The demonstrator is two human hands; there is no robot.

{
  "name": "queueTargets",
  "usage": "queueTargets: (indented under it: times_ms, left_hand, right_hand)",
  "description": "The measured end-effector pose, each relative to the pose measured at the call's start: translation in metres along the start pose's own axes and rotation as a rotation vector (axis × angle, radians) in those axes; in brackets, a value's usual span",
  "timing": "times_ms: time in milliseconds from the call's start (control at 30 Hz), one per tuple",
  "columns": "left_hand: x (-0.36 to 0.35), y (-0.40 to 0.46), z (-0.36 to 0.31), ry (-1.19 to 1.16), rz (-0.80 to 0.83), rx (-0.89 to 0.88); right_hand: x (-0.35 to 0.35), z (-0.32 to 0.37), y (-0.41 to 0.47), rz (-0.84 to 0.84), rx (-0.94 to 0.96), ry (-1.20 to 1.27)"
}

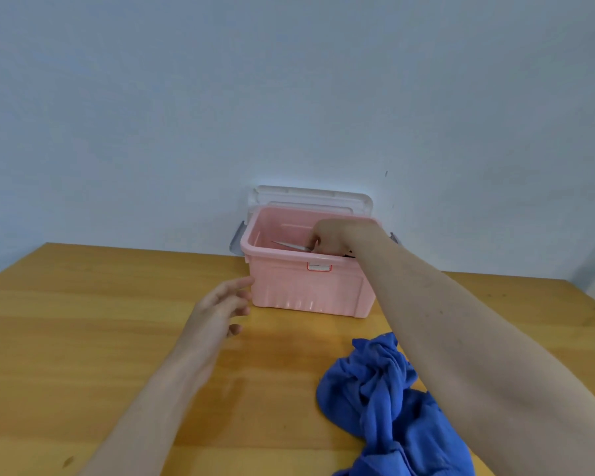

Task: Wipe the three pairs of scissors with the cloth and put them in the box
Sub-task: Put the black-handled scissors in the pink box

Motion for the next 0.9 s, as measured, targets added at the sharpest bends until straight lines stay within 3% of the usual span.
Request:
queueTargets:
  times_ms: [133,300,533,700,900]
  left_hand:
    - [0.000,0.002,0.005,0.001,0.010,0.022]
    - [-0.002,0.001,0.008,0.001,0.025,0.043]
    - [-0.007,-0.003,0.005,-0.047,0.033,0.080]
    - [-0.010,-0.008,0.003,-0.051,0.038,0.085]
    - [-0.012,-0.013,-0.006,-0.071,0.043,0.072]
  right_hand:
    - [-0.013,0.003,0.012,0.111,-0.049,-0.018]
    - [-0.014,0.006,0.013,0.119,-0.165,0.055]
    - [-0.011,0.010,0.004,0.120,-0.163,0.144]
    - [-0.007,0.008,-0.007,-0.003,-0.082,0.138]
    - [0.012,0.013,-0.031,-0.508,-0.012,0.075]
Point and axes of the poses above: each hand's wrist, its own y-axis towards the middle knuckle, its own x-axis out of the back of the hand, z = x × y, the point moved 1 cm from there along y, towards the middle knuckle, and after that the axes turned 4 degrees about -z, right-handed, at the moved point
